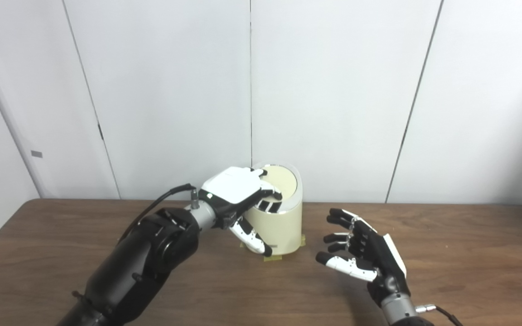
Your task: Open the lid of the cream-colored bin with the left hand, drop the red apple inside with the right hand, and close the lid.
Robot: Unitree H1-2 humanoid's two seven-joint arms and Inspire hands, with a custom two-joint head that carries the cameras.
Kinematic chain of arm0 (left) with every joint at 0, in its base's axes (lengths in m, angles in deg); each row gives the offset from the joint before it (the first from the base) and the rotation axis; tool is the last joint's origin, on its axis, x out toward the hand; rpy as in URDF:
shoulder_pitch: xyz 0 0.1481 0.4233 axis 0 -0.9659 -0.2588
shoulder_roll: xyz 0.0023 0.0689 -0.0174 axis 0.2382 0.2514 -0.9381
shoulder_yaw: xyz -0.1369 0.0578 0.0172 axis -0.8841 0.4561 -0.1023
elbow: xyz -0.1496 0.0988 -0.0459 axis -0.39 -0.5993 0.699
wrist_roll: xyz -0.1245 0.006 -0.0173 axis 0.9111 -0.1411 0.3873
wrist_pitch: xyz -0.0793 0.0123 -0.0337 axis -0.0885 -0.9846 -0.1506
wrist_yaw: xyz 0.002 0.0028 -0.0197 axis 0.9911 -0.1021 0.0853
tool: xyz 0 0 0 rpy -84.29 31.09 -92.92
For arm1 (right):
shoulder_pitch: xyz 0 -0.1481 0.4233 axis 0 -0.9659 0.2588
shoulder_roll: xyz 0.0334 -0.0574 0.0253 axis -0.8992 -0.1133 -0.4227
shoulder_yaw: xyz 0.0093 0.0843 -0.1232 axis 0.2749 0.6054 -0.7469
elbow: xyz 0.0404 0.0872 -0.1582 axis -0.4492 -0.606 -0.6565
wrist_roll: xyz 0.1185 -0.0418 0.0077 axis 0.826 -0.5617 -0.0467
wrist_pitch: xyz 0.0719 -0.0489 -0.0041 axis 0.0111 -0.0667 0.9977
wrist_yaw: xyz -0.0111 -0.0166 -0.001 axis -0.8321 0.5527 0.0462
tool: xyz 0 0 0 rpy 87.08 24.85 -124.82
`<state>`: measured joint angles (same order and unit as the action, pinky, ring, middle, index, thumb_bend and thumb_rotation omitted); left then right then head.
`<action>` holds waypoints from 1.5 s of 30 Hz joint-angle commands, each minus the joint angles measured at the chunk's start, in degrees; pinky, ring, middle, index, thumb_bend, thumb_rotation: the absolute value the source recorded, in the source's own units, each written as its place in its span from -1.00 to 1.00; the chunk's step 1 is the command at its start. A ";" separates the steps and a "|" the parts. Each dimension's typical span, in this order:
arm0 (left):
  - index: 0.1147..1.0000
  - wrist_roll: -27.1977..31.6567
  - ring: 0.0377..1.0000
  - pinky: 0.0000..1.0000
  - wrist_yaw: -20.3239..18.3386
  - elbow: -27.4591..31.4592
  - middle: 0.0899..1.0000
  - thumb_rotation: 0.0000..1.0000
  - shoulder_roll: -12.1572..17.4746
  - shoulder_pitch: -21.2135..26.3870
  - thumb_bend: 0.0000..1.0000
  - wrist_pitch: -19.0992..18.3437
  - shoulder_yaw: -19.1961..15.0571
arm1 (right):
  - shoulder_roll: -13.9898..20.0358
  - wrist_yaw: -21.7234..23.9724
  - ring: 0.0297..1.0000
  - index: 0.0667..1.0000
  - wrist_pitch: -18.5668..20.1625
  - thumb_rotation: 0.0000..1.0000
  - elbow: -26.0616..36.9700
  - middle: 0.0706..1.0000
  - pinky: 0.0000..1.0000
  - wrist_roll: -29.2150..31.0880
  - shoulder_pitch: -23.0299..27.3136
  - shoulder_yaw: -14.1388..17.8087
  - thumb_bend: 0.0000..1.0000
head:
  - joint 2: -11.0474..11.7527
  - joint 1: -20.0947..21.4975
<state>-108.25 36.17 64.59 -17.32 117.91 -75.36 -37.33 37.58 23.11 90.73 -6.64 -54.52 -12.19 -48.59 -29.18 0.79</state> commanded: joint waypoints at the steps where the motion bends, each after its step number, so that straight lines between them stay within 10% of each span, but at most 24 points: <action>1: 0.62 -0.59 1.00 1.00 -3.94 -0.54 0.62 -0.29 0.82 -0.35 1.00 -1.25 1.11 | -0.21 -0.41 0.19 0.51 -0.93 -0.53 2.11 0.51 0.04 0.49 1.56 0.25 0.71 | -0.02 0.00; 7: 0.60 3.70 1.00 1.00 0.74 2.80 0.58 -0.22 1.12 -1.40 0.89 0.80 -3.18 | -0.39 -0.47 0.18 0.51 -0.15 -0.57 2.82 0.50 0.08 0.57 1.32 0.30 0.68 | -0.03 -0.09; 20: 0.88 17.04 0.92 0.73 25.50 6.35 0.89 -0.36 -5.78 -11.28 0.51 9.35 -21.13 | 0.33 -0.10 0.16 0.50 -1.45 -0.57 1.95 0.51 0.04 0.96 1.28 0.47 0.68 | -0.06 -0.45; 31: 0.77 44.77 0.56 0.32 18.93 9.17 0.65 -0.37 -7.76 -24.78 0.62 2.07 -29.52 | 0.91 -0.01 0.20 0.48 -2.60 -0.57 1.68 0.49 0.10 2.46 1.17 1.18 0.73 | 0.08 -0.57; 45: 0.72 49.46 0.46 0.26 19.90 3.52 0.59 -0.40 -9.73 -32.16 0.54 8.96 -30.23 | 1.42 -0.58 0.16 0.49 -3.65 -0.54 2.68 0.48 0.12 1.90 -0.83 1.30 0.73 | 0.03 -0.32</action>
<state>-59.68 55.22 67.20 -27.29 84.27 -69.69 -67.20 38.72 22.88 90.29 -6.10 -52.54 -14.53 -47.60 -29.09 0.44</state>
